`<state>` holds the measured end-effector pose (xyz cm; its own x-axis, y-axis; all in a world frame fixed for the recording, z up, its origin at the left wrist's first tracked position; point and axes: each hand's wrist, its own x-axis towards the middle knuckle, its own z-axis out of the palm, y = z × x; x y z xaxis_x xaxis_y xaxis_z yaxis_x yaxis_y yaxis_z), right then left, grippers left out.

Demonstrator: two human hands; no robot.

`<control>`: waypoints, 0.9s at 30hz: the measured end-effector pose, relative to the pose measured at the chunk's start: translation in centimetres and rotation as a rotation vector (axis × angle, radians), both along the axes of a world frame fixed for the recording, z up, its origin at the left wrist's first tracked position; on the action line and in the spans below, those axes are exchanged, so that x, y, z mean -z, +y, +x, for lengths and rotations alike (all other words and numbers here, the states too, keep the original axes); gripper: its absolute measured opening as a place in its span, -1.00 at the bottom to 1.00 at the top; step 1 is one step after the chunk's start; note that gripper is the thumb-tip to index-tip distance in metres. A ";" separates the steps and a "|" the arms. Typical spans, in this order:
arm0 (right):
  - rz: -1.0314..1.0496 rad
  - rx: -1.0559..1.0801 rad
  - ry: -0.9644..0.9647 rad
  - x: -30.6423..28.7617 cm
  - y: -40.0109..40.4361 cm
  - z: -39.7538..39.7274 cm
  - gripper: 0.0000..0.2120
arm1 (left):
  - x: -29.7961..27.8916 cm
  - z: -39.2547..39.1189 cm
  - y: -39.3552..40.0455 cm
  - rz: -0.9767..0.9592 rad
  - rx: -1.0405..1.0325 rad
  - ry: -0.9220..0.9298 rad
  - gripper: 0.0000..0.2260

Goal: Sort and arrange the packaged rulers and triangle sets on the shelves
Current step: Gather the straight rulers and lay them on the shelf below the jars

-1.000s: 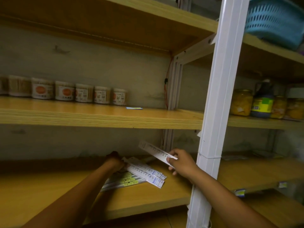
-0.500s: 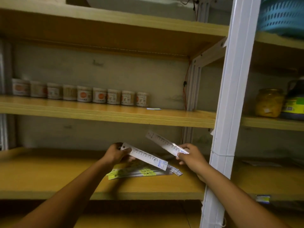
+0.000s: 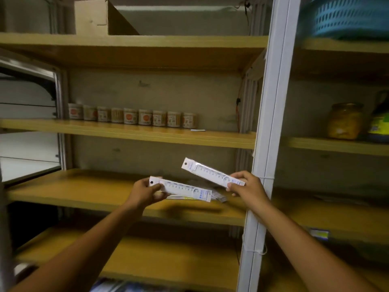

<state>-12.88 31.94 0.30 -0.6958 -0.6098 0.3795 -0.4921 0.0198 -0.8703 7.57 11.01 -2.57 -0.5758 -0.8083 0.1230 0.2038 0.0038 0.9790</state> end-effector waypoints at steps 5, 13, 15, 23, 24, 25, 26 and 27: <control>-0.062 -0.017 -0.053 -0.2 4.2 0.7 -0.82 | -0.6 1.8 3.2 -0.018 -0.070 0.021 -0.89; -0.152 0.141 -0.164 1.0 12.6 0.3 -0.77 | 0.7 0.5 8.8 -0.028 0.053 -0.010 -0.74; -0.159 0.190 -0.188 1.8 14.4 0.3 -0.77 | 1.4 -0.1 10.4 -0.042 0.111 -0.030 -0.74; -0.162 0.326 -0.136 2.2 24.0 -2.0 -0.80 | 0.2 -5.8 19.0 -0.143 0.266 -0.083 -0.82; -0.169 0.335 -0.130 2.1 25.2 -2.8 -0.80 | -0.1 -6.8 20.1 -0.158 0.283 -0.082 -0.82; -0.180 0.341 -0.128 2.0 26.4 -3.6 -0.80 | -0.5 -7.8 21.4 -0.172 0.302 -0.075 -0.81; -0.195 0.347 -0.129 1.9 27.6 -4.5 -0.80 | -0.9 -8.9 22.6 -0.178 0.320 -0.061 -0.80; -0.204 0.356 -0.129 1.8 28.8 -5.5 -0.80 | -1.4 -10.0 23.9 -0.176 0.336 -0.039 -0.78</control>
